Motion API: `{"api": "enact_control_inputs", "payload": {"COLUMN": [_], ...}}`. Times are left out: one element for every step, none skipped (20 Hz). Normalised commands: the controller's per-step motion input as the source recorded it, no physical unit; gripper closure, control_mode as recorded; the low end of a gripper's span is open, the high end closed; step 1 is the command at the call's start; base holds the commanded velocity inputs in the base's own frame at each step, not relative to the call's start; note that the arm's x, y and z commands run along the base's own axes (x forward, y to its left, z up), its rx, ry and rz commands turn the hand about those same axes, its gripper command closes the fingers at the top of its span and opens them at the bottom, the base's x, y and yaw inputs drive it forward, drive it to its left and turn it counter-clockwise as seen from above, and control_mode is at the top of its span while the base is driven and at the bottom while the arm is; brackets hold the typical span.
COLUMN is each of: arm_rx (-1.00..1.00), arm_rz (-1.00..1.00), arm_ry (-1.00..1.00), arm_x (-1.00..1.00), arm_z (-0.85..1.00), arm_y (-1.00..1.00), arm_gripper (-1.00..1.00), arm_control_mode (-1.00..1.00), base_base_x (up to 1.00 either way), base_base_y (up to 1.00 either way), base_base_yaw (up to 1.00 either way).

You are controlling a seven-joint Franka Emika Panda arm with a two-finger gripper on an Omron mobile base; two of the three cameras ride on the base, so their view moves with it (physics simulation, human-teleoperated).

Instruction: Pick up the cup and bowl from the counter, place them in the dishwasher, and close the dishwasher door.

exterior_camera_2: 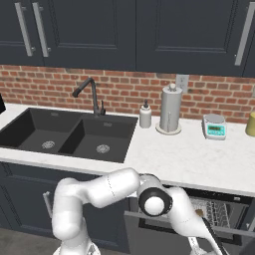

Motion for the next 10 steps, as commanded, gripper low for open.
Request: {"api": "enact_control_inputs", "payload": {"arm_rx": [-0.05,-0.03,-0.03,-0.01,0.0,0.0,0.0,0.0,0.0,0.0], "arm_rz": [0.0,0.0,0.0,0.0,0.0,0.0,0.0,0.0,0.0,0.0], "arm_ry": [0.15,0.13,0.12,0.11,0.09,0.06,0.05,0.01,0.0,0.0], "arm_x": [0.61,0.57,0.53,0.48,0.48,0.47,0.51,0.57,0.64,0.69], "arm_z": [0.16,0.16,0.15,0.14,0.1,0.07,0.01,0.0,0.0,0.0], "arm_y": [0.16,0.15,0.14,0.13,0.11,0.1,0.08,0.1,0.11,0.14], "arm_gripper": [-1.0,-1.0,-1.0,-1.0,-1.0,-1.0,-1.0,-1.0,-1.0,-1.0], "arm_control_mode": [-1.0,-1.0,-1.0,-1.0,-1.0,-1.0,-1.0,-1.0,-1.0,-1.0], "base_base_x": [0.0,0.0,0.0,0.0,0.0,0.0,0.0,0.0,0.0,0.0], "base_base_y": [0.0,0.0,0.0,0.0,0.0,0.0,0.0,0.0,0.0,0.0], "base_base_yaw": [0.0,0.0,0.0,0.0,0.0,0.0,0.0,0.0,0.0,0.0]}}
